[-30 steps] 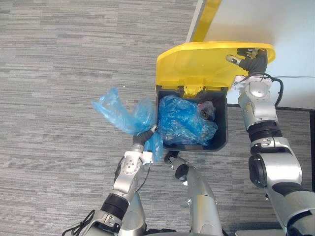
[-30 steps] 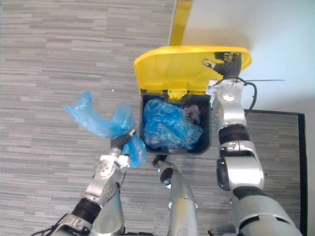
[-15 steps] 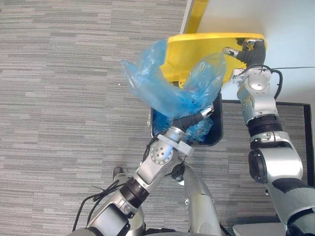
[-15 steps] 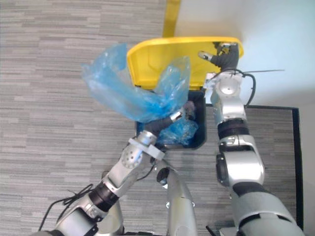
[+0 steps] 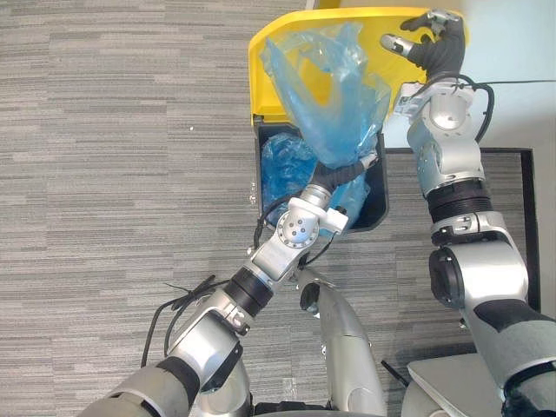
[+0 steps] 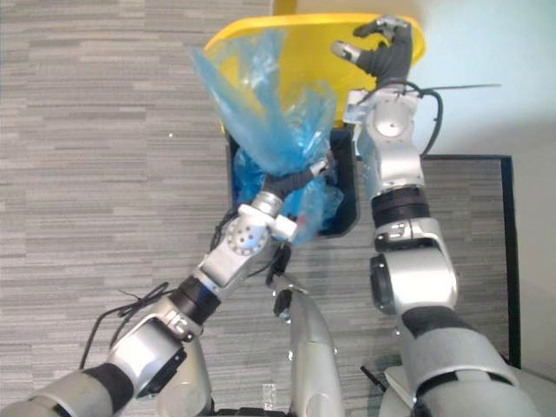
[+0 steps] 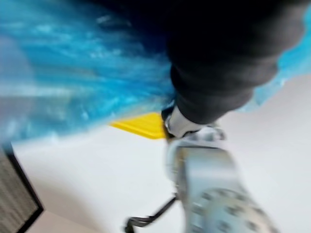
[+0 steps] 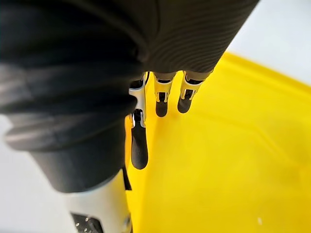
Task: Gather rubbish on tea table into small bin, then transfer packed bag to large trash can.
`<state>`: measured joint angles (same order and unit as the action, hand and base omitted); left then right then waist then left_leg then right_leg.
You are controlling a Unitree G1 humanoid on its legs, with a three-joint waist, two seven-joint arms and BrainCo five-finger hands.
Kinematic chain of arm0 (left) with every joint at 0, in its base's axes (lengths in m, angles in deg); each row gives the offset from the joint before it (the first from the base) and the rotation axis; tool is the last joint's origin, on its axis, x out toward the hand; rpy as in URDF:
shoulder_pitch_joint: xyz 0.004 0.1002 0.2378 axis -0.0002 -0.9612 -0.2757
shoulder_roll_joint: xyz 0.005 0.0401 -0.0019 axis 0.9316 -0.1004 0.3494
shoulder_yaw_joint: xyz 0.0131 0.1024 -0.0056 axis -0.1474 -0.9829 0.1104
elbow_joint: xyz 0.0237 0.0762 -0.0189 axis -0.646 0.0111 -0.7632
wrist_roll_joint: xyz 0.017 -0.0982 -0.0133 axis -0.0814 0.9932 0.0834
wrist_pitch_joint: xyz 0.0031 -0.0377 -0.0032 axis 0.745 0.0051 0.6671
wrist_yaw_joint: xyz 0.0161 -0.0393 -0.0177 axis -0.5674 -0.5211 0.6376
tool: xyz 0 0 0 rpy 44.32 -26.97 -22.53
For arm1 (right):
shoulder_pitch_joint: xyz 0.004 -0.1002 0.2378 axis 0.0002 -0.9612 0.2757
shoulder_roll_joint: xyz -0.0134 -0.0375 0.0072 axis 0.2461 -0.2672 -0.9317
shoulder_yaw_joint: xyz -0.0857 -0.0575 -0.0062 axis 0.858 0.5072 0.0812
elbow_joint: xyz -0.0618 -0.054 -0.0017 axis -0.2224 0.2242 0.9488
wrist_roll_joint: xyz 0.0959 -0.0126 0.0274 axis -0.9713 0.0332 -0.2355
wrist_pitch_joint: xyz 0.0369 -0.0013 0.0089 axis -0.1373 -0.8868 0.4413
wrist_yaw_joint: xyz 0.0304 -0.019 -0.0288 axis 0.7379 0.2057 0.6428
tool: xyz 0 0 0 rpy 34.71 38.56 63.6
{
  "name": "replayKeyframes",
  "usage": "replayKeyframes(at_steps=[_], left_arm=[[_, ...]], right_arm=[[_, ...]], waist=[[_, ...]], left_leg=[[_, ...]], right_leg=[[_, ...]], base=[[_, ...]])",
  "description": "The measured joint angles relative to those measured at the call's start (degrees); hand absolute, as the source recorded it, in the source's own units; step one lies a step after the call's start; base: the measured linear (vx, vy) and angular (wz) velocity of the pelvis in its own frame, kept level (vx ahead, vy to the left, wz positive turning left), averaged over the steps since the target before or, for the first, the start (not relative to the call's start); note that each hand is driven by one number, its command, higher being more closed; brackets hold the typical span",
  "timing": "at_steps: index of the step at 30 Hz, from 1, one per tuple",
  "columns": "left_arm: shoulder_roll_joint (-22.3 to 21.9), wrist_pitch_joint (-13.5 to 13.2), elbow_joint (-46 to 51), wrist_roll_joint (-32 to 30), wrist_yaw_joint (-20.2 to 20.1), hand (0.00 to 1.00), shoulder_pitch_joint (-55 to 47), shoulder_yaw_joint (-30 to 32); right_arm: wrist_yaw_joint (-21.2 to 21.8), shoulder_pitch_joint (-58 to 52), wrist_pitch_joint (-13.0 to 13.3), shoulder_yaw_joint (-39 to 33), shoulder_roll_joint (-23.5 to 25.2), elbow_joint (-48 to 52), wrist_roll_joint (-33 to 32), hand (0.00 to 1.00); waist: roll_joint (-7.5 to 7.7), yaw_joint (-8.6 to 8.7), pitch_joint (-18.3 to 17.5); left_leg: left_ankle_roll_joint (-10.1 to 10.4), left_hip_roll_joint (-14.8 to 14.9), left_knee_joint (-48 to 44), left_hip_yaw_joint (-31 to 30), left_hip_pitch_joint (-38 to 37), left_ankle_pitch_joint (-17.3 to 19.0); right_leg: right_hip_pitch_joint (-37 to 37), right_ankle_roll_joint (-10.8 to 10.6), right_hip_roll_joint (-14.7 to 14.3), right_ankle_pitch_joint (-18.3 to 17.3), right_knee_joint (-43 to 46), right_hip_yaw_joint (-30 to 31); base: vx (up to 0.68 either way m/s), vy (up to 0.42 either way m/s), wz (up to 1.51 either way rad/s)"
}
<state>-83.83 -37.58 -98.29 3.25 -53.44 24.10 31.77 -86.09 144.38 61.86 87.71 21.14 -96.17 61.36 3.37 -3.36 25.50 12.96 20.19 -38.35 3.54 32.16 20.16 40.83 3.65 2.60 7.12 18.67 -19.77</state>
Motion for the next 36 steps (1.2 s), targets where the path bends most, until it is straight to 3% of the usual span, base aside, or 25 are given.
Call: replayKeyframes(at_steps=[6, 10, 11, 14, 22, 27, 36], left_arm=[[0.4, 1.8, -6.5, -1.5, 0.8, 1.00, 3.3, 2.9], [0.5, 2.4, -11.4, -4.0, 0.6, 1.00, 4.9, 4.6], [0.7, 2.6, -12.9, -4.5, 0.7, 0.00, 4.9, 5.8], [1.3, 4.7, -17.6, -7.5, 0.7, 0.00, 4.9, 9.4], [2.9, 7.1, -21.3, -14.1, 1.9, 0.00, 5.3, 18.7], [3.0, 8.3, -22.7, -21.8, 1.6, 0.00, 6.3, 18.7], [3.0, 8.3, -23.2, -26.3, -1.1, 0.00, 6.7, 13.1]], right_arm=[[-0.1, 0.0, 0.0, 1.6, 0.1, 2.3, 0.0, 0.00], [-0.3, 0.0, 0.0, 1.8, 0.6, 4.1, 0.0, 0.00], [-0.4, 0.0, 0.0, 1.8, 1.1, 4.8, 0.0, 0.00], [-0.4, 0.0, 0.8, 1.9, 2.0, 5.7, 0.5, 0.00], [-0.4, 0.0, 1.4, 2.4, 2.9, 7.4, 0.6, 0.00], [-0.4, -0.1, 1.5, 2.4, 3.0, 7.4, 0.7, 0.00], [0.4, -2.3, 1.6, 2.4, 3.0, 9.8, 0.8, 0.00]], waist=[[0.41, 0.61, 0.2], [1.94, 1.24, 1.0], [2.28, 1.58, 1.2], [2.56, 1.88, 1.3], [3.32, 2.11, 1.7], [3.31, 2.19, 1.7], [3.29, 1.96, 1.7]], left_leg=[[0.5, 0.2, 0.1, 0.9, 0.4, -0.3], [0.5, 0.4, 0.2, 1.0, 0.6, -0.2], [0.5, 0.4, 0.2, 1.0, 0.7, -0.2], [0.5, 0.3, 0.2, 1.8, 1.3, -0.2], [0.7, 1.2, -1.0, 1.9, 2.5, 0.0], [0.2, 1.4, -2.1, 1.5, 3.3, 0.5], [0.2, 1.4, -2.7, 0.8, 3.7, 0.5]], right_leg=[[0.1, 1.1, -0.4, 1.1, -1.1, 0.5], [0.3, 1.7, -0.7, 1.5, -1.4, 0.6], [0.3, 1.6, -0.8, 1.6, -1.7, 0.6], [1.1, 1.4, -0.8, 1.9, -2.1, 1.3], [2.1, 1.5, -1.6, 2.1, -2.1, 1.4], [2.2, 1.4, -1.7, 2.0, -2.1, 1.4], [2.1, 1.4, -1.7, 2.0, -1.9, 1.2]], base=[[0.01, 0.014, -0.06], [0.00, 0.001, -0.01], [0.00, 0.000, 0.00], [-0.02, 0.017, -0.07], [-0.01, 0.001, -0.05], [-0.01, 0.002, 0.00], [-0.01, 0.002, 0.02]])
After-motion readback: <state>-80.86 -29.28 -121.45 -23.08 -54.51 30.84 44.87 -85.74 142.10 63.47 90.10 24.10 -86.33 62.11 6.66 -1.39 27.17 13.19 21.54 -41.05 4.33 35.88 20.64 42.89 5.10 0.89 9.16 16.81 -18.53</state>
